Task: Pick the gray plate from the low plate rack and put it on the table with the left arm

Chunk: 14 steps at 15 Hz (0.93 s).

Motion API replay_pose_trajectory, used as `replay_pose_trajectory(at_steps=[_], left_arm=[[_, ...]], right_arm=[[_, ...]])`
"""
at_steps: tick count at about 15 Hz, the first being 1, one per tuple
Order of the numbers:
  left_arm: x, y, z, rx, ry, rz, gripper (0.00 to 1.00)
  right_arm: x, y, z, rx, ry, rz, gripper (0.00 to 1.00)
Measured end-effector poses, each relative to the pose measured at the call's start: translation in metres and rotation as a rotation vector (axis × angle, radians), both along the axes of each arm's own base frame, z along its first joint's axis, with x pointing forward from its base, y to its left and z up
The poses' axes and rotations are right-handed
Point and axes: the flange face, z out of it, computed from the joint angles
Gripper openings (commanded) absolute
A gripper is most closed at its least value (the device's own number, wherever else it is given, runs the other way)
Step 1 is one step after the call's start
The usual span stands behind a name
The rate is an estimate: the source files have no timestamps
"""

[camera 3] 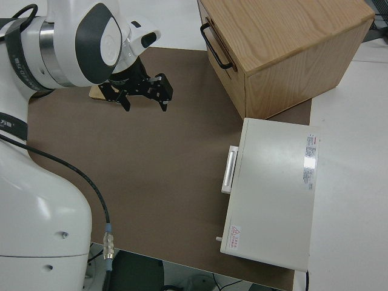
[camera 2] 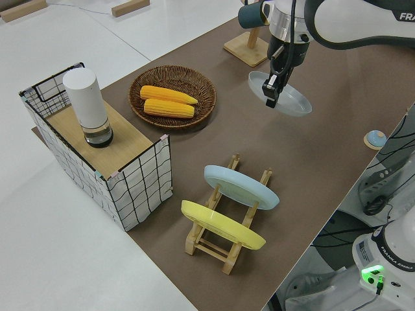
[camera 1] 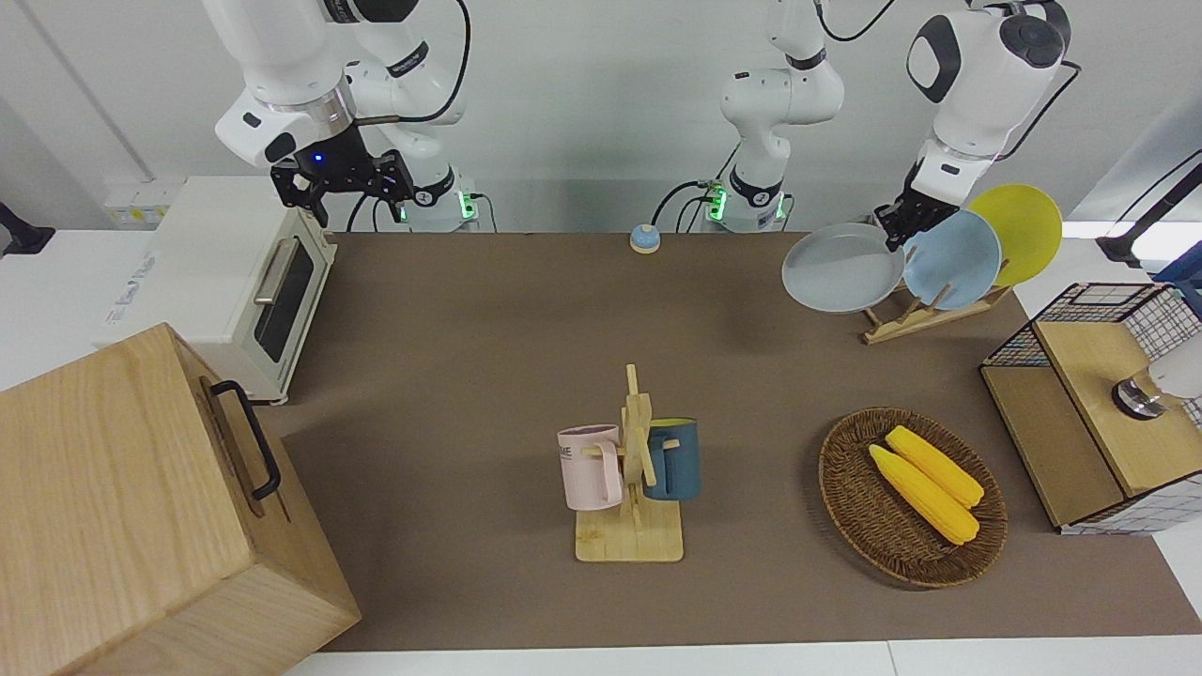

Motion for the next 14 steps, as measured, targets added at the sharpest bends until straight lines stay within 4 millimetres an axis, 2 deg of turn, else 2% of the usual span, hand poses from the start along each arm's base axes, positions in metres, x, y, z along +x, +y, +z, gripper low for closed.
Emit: replay_pose_trajectory(at_steps=[4, 10, 14], left_arm=[[0.001, -0.013, -0.005, -0.052, -0.008, 0.012, 0.00], [-0.018, -0.038, -0.050, -0.063, -0.002, -0.011, 0.00], [-0.034, -0.043, -0.079, -0.065, 0.052, -0.013, 0.00]], right_arm=[[0.000, 0.000, 0.000, 0.000, 0.000, 0.000, 0.983], [0.000, 0.000, 0.000, 0.000, 0.000, 0.000, 0.983], [0.000, 0.000, 0.000, 0.000, 0.000, 0.000, 0.983]])
